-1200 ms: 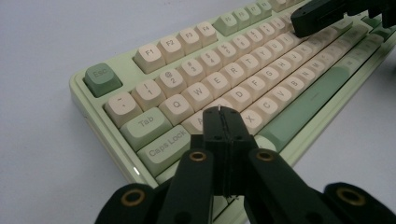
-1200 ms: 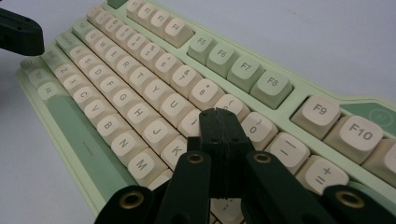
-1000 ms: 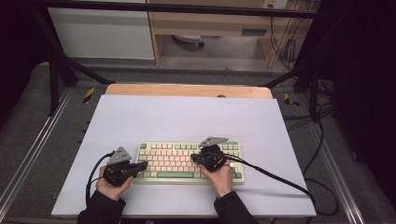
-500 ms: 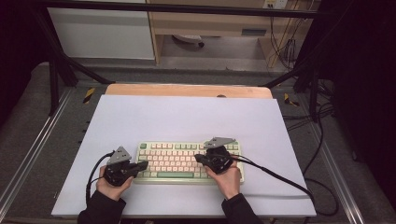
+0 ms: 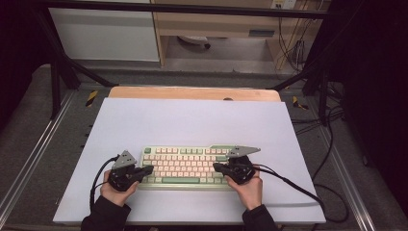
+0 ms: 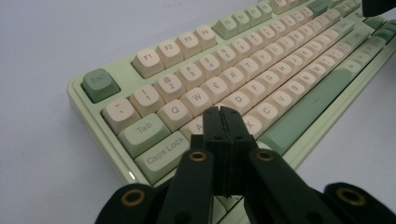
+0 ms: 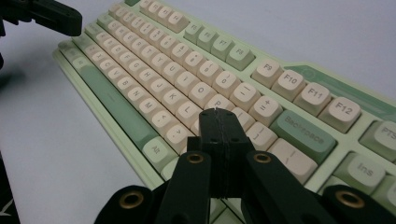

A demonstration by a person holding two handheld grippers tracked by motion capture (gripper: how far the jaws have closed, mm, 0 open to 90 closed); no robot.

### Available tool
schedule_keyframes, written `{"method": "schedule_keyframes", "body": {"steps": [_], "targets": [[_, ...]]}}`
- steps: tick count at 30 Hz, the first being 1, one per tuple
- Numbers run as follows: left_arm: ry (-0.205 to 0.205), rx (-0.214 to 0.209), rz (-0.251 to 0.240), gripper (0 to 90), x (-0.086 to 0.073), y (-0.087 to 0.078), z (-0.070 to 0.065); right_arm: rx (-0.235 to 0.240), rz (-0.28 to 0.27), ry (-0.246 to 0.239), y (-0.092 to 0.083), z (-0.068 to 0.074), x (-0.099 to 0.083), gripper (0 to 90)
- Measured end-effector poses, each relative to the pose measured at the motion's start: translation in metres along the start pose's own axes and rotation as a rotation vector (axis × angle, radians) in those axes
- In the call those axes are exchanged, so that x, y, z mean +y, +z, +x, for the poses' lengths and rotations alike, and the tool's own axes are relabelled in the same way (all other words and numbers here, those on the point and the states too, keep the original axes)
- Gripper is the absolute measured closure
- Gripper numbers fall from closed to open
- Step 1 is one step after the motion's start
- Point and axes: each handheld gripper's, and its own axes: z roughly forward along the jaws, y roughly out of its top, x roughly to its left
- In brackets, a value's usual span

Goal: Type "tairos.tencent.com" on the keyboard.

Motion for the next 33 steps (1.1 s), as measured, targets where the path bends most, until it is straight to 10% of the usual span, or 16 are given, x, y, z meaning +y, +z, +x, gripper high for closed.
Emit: {"method": "schedule_keyframes", "body": {"steps": [33], "targets": [[0.02,0.02,0.028,90.0,0.011,0.03,-0.009,0.008,-0.004,0.02,-0.014,-0.007,-0.018,90.0]]}}
